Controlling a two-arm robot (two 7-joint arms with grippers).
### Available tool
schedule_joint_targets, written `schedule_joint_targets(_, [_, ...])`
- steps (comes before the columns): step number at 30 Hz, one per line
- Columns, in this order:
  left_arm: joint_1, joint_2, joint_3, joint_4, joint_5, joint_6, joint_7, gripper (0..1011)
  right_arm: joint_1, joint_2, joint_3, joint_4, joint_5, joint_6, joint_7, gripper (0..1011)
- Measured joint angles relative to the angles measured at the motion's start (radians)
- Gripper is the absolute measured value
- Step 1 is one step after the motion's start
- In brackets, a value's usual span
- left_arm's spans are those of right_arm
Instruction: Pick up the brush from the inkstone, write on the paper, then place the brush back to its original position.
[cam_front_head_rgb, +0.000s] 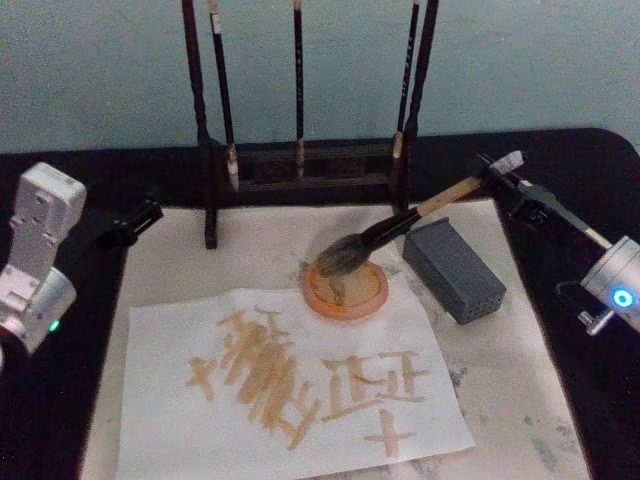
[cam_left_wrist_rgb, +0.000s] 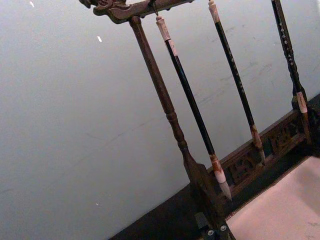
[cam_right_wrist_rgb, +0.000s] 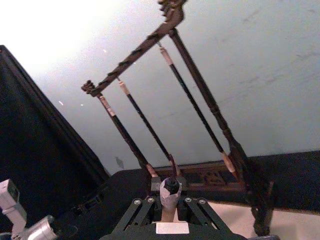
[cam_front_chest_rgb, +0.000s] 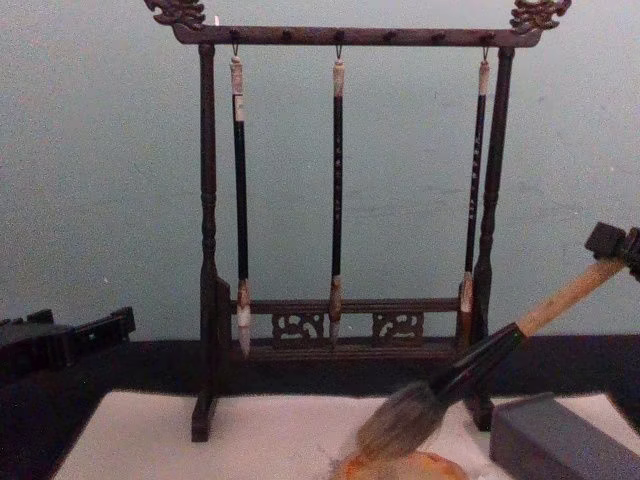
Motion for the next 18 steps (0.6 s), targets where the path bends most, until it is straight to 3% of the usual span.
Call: schedule_joint_targets(18, [0.000,0.000,0.000,0.000,0.000,0.000,0.000,1002,0.044,-0.033,-0.010,0.135,0.079,0.050,0.032,168])
